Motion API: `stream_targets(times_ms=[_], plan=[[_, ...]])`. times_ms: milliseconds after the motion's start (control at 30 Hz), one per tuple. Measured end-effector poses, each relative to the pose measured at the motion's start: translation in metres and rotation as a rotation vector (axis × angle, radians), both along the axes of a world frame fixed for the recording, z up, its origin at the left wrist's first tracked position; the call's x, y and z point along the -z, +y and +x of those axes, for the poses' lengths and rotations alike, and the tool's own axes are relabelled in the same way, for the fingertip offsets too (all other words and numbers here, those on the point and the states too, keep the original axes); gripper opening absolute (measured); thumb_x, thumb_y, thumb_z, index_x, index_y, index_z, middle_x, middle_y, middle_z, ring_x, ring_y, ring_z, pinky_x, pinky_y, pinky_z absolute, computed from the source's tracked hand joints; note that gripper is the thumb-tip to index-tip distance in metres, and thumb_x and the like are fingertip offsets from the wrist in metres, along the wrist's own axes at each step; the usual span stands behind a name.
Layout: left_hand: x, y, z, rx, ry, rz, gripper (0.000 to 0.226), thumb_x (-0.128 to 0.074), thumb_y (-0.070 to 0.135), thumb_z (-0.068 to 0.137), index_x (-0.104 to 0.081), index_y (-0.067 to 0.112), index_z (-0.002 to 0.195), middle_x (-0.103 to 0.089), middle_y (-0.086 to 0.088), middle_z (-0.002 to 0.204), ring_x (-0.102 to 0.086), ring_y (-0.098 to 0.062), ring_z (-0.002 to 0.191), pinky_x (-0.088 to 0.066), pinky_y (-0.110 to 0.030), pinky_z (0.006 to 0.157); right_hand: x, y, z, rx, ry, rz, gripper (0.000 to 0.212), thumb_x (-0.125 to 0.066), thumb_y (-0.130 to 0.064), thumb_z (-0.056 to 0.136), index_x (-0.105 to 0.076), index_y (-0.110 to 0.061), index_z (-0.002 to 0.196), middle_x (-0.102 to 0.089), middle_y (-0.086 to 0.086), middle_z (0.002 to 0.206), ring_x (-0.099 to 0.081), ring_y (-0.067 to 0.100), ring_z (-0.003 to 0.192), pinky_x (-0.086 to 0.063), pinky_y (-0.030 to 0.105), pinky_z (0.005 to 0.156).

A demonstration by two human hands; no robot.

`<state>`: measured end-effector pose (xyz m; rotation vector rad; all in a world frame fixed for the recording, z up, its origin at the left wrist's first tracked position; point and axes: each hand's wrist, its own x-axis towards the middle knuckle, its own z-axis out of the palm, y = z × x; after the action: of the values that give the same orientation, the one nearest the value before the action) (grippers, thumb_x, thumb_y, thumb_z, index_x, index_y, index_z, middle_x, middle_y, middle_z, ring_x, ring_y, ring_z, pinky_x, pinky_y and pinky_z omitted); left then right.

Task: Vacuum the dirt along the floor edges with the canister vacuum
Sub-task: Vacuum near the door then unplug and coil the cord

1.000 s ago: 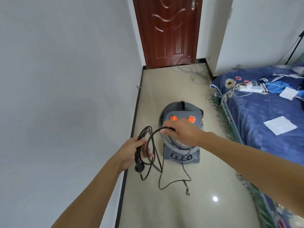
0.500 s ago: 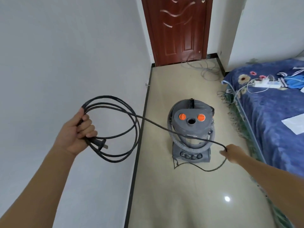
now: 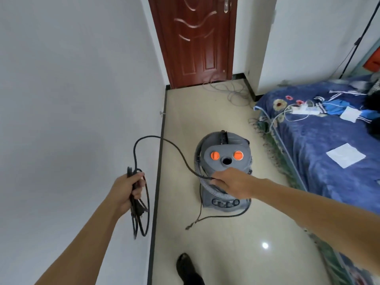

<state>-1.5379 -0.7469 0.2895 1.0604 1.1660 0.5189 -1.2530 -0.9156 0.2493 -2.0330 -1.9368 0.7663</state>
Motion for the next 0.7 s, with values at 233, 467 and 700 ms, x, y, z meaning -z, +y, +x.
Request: stream_targets(times_ms=[233, 467, 700], plan=[[0.014, 0.070, 0.044, 0.344, -0.003, -0.011, 0.008, -0.053, 0.014, 0.098, -0.056, 0.008, 0.093, -0.072, -0.019, 0.104, -0.067, -0.023, 0.088, -0.049, -0.032, 0.072, -0.035, 0.104, -0.030, -0.129, 0.041, 0.071, 0.021, -0.056, -0.029, 0.099, -0.071, -0.015, 0.101, -0.054, -0.023, 0.073, -0.049, -0.011, 0.070, -0.032, 0.008, 0.069], [-0.005, 0.136, 0.078, 0.575, -0.037, -0.093, 0.023, -0.047, 0.019, 0.101, -0.058, 0.002, 0.091, -0.038, 0.000, 0.050, -0.038, -0.015, 0.045, -0.036, -0.028, 0.057, -0.046, 0.189, -0.008, 0.178, 0.081, 0.195, 0.029, -0.069, -0.044, 0.087, -0.063, -0.016, 0.083, -0.053, -0.011, 0.060, -0.048, 0.004, 0.055, -0.039, 0.025, 0.057], [-0.065, 0.249, 0.082, 0.452, -0.367, -0.085, 0.039, -0.072, 0.039, 0.077, -0.044, 0.022, 0.055, -0.017, 0.011, 0.042, -0.017, -0.004, 0.032, -0.030, -0.018, 0.036, 0.010, 0.187, 0.085, 0.854, 0.050, 0.069, 0.037, -0.063, -0.027, 0.093, -0.044, -0.025, 0.061, -0.049, -0.003, 0.059, -0.050, 0.018, 0.058, -0.033, 0.030, 0.051]])
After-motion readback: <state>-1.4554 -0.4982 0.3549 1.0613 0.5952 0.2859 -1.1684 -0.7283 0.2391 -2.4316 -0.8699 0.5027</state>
